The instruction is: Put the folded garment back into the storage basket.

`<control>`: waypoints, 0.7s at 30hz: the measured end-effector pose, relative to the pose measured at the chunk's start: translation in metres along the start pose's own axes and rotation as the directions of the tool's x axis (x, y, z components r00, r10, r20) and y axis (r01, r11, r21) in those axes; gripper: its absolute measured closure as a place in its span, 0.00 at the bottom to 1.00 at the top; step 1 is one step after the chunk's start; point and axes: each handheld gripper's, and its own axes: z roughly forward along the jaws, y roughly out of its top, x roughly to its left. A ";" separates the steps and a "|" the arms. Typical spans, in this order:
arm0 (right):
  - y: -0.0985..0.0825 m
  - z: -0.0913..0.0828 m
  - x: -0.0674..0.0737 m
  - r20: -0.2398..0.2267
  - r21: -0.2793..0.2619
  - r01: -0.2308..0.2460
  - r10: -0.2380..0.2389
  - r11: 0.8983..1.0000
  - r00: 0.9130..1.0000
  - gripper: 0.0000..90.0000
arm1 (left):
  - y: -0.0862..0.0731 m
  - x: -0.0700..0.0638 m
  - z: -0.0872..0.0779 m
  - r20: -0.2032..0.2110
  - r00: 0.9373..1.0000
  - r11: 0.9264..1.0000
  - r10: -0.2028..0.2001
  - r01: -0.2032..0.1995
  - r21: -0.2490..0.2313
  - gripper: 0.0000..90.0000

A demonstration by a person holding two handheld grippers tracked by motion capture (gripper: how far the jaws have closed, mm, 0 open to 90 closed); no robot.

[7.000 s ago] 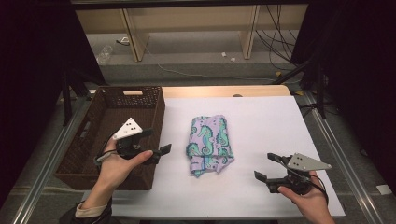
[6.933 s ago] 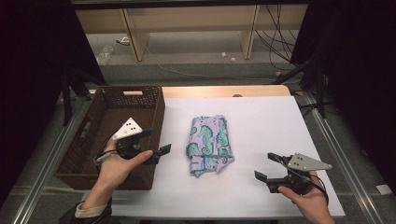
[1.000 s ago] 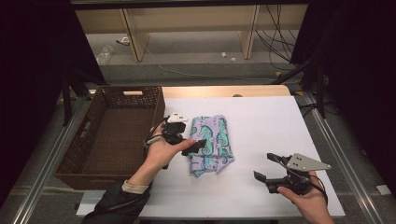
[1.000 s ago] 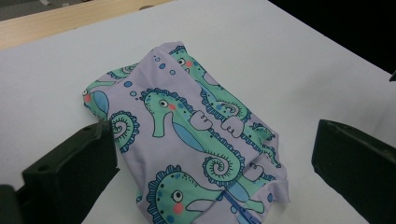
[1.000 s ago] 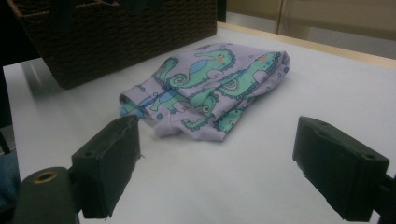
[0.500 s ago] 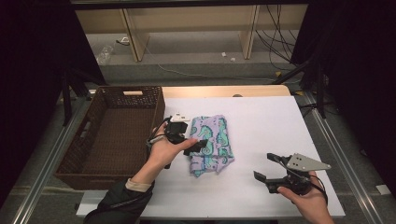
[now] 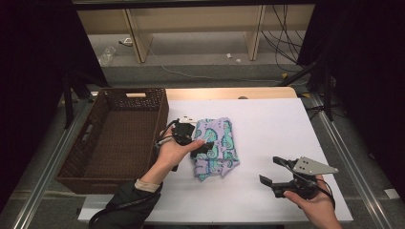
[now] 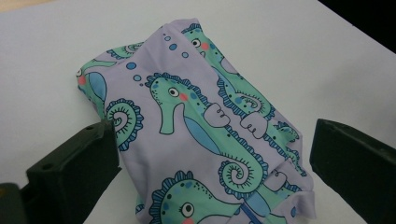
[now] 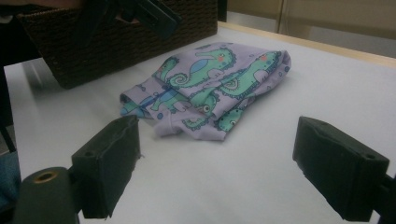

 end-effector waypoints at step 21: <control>-0.001 0.000 0.000 -0.001 0.006 -0.001 0.001 1.000 1.000 0.18 | 0.000 0.011 0.055 -0.073 0.992 0.988 -0.108 0.115 0.105 0.01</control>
